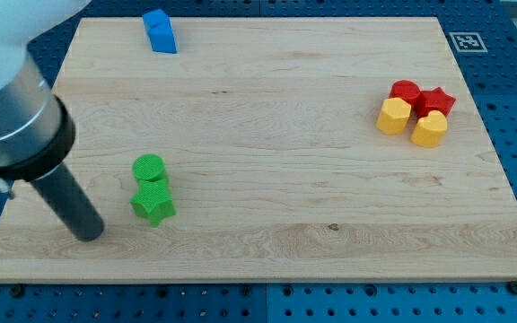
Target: Push the green star horizontally to the green circle
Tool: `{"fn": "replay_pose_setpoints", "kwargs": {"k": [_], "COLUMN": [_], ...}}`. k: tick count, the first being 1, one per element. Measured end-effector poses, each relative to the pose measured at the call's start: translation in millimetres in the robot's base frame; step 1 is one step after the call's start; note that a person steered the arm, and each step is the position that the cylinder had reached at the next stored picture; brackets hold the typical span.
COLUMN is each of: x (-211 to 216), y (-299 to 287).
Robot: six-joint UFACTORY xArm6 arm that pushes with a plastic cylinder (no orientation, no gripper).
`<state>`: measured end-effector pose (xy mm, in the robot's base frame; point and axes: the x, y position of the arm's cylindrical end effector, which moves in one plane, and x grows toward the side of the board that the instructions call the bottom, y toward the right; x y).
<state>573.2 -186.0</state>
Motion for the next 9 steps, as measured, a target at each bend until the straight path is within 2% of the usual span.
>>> {"fn": "replay_pose_setpoints", "kwargs": {"k": [2, 6, 9], "x": [-23.1, -28.6, -68.2], "y": [54.4, 61.1, 108.6]}}
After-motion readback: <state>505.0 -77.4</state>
